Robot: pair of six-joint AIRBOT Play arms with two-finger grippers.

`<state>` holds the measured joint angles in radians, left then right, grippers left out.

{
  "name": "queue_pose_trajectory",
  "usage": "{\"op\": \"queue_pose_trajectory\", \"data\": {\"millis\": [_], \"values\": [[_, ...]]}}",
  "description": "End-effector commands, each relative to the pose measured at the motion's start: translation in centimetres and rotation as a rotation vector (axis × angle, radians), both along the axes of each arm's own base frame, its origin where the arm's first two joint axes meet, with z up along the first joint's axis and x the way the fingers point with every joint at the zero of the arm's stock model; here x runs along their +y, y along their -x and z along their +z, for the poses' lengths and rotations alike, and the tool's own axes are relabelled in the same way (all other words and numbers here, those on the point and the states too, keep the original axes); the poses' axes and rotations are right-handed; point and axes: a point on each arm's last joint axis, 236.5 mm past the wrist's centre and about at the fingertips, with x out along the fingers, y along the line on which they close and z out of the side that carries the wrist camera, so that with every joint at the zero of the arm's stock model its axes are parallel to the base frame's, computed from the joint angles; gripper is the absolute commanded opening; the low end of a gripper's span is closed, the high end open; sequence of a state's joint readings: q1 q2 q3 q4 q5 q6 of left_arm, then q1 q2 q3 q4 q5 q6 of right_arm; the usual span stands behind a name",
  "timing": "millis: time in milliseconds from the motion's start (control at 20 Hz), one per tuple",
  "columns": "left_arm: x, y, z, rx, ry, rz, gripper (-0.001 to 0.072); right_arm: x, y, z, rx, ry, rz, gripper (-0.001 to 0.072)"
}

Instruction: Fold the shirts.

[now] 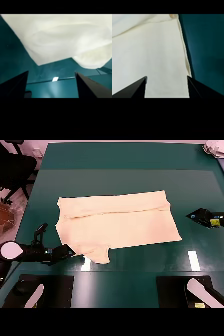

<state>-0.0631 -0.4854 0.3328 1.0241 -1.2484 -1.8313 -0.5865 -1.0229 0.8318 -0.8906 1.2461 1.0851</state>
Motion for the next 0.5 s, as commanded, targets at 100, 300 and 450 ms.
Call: {"op": "queue_pose_trajectory", "data": {"millis": [100, 300, 450], "values": [[0.3, -0.4, -3.3, 0.022, 0.008, 0.132, 0.072, -0.6, -0.6, -0.4, -0.006, 0.009, -0.022, 0.0581], [-0.5, -3.5, -2.0, -0.078, 0.092, 0.23, 0.0711, -0.2, -0.5, -1.8, 0.041, -0.035, -0.01, 0.058], [-0.9, -3.9, -1.5, -0.097, 0.117, 0.228, 0.0711, 0.8, -0.5, -2.6, 0.066, -0.048, 0.022, 0.058]]}}
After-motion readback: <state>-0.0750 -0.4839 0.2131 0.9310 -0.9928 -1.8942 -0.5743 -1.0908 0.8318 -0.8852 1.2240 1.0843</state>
